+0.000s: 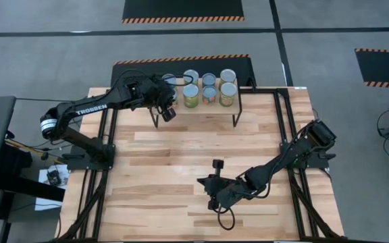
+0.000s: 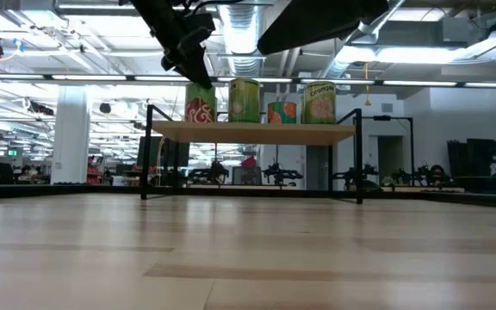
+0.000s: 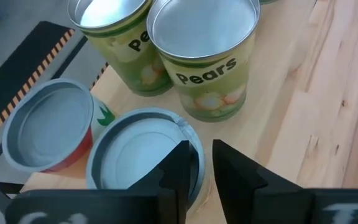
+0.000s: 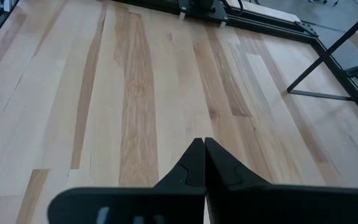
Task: Pick and place cans onto a shelf
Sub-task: Put the red small can on the shelf, then return to Home Position
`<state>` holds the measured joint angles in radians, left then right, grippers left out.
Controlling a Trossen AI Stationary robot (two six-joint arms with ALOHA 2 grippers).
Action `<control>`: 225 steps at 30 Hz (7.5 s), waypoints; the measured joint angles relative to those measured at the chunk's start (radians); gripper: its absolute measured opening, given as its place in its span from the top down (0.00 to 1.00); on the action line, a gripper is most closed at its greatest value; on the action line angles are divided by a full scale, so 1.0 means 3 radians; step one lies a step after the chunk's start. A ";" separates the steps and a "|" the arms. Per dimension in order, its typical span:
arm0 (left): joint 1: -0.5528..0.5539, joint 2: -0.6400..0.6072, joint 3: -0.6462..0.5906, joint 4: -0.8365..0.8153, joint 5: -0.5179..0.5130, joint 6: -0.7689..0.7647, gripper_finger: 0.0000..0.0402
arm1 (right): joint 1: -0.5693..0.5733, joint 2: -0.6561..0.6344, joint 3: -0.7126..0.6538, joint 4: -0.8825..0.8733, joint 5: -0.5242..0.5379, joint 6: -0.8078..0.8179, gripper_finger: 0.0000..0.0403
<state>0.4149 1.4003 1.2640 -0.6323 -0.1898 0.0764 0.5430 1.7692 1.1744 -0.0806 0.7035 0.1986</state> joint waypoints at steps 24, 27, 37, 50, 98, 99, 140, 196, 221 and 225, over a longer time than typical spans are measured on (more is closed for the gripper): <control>0.0000 -0.0060 0.0036 0.0044 -0.0023 0.0138 0.81 | 0.0000 0.0000 0.0000 -0.0006 0.0000 0.0015 0.97; -0.0002 -0.0117 0.0091 0.0022 -0.0016 0.0141 0.81 | 0.0000 0.0000 0.0000 -0.0010 0.0000 0.0019 0.97; -0.0300 -0.0718 -0.0046 -0.0110 0.0098 0.0380 0.87 | 0.0002 -0.0039 0.0000 -0.0178 -0.0179 -0.0014 0.97; -0.1014 -0.2108 -0.1893 0.1800 0.0456 0.0319 1.00 | -0.0483 -0.0794 -0.0659 0.0332 -0.1220 -0.0559 0.99; -0.1521 -0.4668 -0.3794 0.1942 0.0239 0.0151 1.00 | -0.1271 -0.5879 -0.3883 0.0870 -0.1645 -0.0956 0.98; -0.1521 -0.4663 -0.3795 0.1922 0.0249 0.0137 1.00 | -0.1289 -0.5889 -0.3876 0.0740 -0.1640 -0.0960 0.98; -0.1517 -0.4653 -0.4186 0.2291 0.0153 -0.0207 1.00 | -0.2430 -0.5826 -0.3839 0.0282 -0.1736 -0.0835 0.91; -0.1517 -0.4652 -0.4191 0.2289 0.0149 -0.0120 1.00 | -0.2430 -0.5826 -0.3844 0.0278 -0.1732 -0.0835 0.91; -0.1517 -0.4653 -0.4191 0.2289 0.0149 -0.0110 1.00 | -0.2430 -0.5826 -0.3844 0.0278 -0.1732 -0.0836 0.91; -0.1517 -0.4652 -0.4192 0.2289 0.0149 -0.0104 1.00 | -0.2429 -0.5827 -0.3844 0.0278 -0.1732 -0.0836 0.91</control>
<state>-0.0402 0.0048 0.0064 0.0544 -0.1452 0.0452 -0.1856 0.0212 0.0212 0.0029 0.1841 -0.0521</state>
